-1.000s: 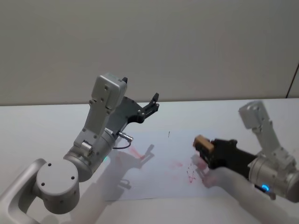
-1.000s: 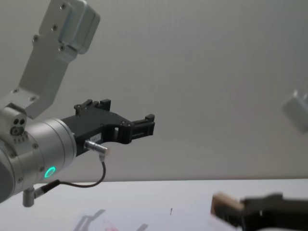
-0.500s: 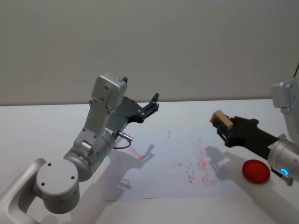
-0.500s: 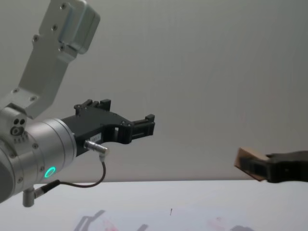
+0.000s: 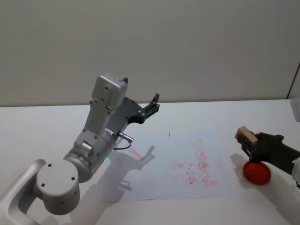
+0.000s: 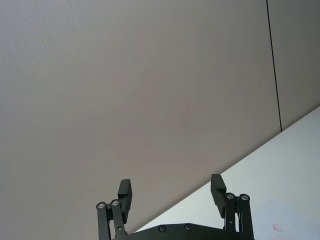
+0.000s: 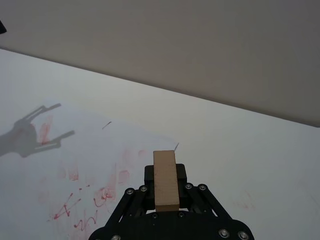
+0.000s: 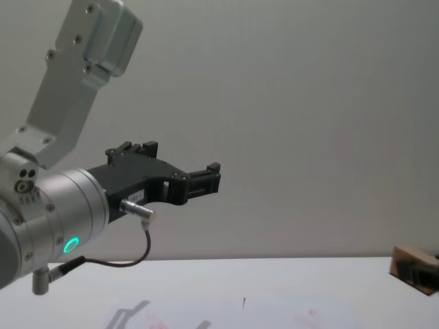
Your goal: Use the one hand to pick up the stamp and affix it onto the A4 paper.
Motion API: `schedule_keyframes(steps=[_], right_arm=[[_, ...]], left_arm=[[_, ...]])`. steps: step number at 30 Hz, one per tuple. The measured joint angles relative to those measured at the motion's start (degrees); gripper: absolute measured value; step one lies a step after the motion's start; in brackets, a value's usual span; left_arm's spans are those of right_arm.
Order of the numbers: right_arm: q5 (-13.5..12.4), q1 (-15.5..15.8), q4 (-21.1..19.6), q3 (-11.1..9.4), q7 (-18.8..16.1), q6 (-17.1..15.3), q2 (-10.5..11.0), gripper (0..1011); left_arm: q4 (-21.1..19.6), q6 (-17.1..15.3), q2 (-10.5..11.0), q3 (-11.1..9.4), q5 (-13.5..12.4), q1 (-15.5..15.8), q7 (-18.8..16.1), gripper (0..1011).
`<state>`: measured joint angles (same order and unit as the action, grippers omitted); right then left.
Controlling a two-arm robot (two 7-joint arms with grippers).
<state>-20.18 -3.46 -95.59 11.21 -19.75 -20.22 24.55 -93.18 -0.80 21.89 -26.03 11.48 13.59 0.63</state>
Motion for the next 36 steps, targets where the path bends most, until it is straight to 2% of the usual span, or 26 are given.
schedule_keyframes(steps=[20,36], right_arm=[[1.71,1.61,0.82,-0.59,-0.7,-1.82,2.4,218],[2.75,2.26,1.32,-0.44,-1.26,-3.02,3.17,218]], left_arm=[[0.0,0.0,0.0,0.0,0.0,0.0,0.0,1001],[0.0,0.0,0.0,0.0,0.0,0.0,0.0,1001]])
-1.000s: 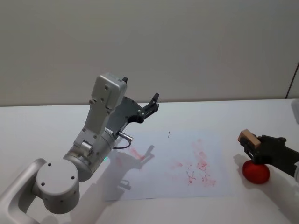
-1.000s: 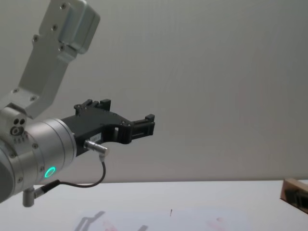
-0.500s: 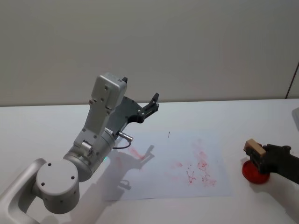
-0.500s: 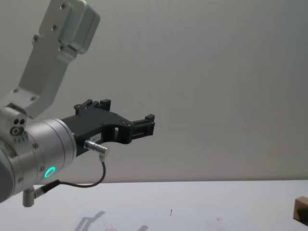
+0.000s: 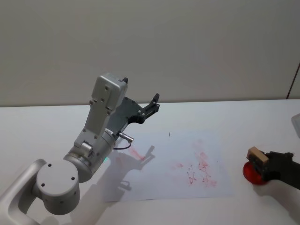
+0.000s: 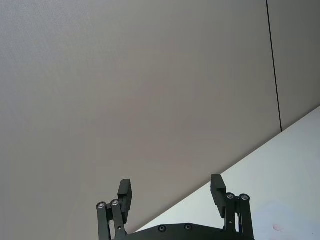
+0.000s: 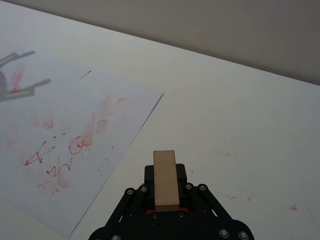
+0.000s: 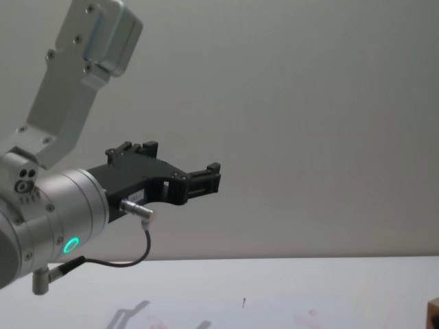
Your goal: Use the one hand to pick up the stamp and affix it onto the A4 paper.
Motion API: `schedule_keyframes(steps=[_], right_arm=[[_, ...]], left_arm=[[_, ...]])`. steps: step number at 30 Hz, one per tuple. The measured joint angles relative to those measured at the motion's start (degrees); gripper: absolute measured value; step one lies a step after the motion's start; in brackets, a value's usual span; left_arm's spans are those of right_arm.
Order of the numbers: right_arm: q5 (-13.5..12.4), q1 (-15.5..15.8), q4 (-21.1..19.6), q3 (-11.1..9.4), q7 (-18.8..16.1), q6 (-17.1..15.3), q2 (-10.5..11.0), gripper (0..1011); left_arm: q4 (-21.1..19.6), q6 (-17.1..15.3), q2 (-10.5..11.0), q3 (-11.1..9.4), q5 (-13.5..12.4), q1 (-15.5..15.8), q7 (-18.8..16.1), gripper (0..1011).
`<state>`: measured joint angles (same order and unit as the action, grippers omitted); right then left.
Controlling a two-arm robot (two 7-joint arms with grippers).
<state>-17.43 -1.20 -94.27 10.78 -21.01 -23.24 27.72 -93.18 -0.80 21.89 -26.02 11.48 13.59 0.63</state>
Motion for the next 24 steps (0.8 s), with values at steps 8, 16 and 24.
schedule_keyframes(steps=[8,16,24], right_arm=[[0.27,0.1,0.11,0.06,-0.12,-0.21,0.12,333],[0.37,0.13,0.15,0.11,-0.16,-0.33,0.17,589],[0.45,0.18,0.22,0.13,-0.2,-0.38,0.21,857]], left_arm=[[0.0,0.0,0.0,0.0,0.0,0.0,0.0,1001],[0.0,0.0,0.0,0.0,0.0,0.0,0.0,1001],[0.0,0.0,0.0,0.0,0.0,0.0,0.0,1001]])
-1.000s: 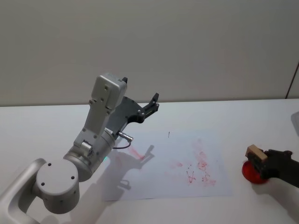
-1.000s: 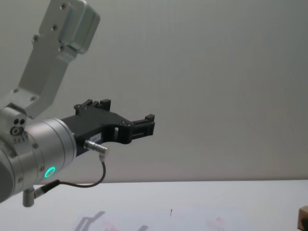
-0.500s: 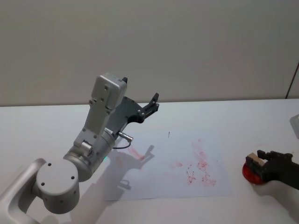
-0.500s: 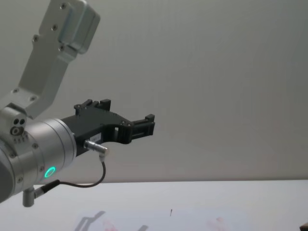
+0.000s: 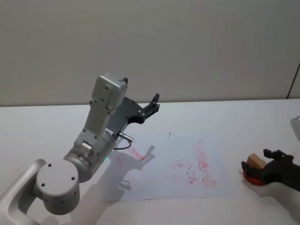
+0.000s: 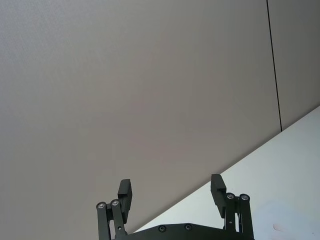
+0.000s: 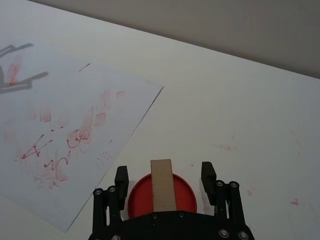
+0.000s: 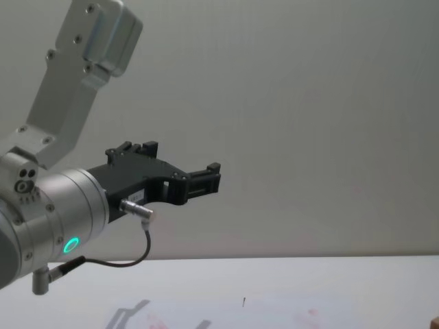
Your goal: Use the one hand to pick up the stamp and affix it onto the A4 paper.
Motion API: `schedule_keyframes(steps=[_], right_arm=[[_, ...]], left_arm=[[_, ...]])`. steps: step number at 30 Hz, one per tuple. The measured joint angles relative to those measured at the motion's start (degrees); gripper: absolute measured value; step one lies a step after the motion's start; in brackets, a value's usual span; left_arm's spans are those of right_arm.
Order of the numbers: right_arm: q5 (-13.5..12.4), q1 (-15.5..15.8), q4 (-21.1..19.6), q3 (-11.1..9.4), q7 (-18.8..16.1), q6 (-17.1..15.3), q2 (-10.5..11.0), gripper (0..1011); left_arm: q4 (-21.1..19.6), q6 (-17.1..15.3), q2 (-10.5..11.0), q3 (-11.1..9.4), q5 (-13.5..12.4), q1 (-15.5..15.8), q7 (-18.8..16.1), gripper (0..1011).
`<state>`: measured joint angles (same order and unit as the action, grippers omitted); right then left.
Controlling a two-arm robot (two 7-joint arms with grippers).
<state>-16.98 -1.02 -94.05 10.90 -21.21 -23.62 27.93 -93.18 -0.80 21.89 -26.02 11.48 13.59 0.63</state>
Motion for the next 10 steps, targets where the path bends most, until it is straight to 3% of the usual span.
schedule_keyframes(steps=[6,10], right_arm=[[0.05,0.02,0.01,0.0,-0.03,-0.03,0.03,998],[0.07,0.02,0.01,0.0,-0.03,-0.04,0.04,1001]], left_arm=[[0.0,0.0,0.0,0.0,0.0,0.0,0.0,1001],[0.0,0.0,0.0,0.0,0.0,0.0,0.0,1001]])
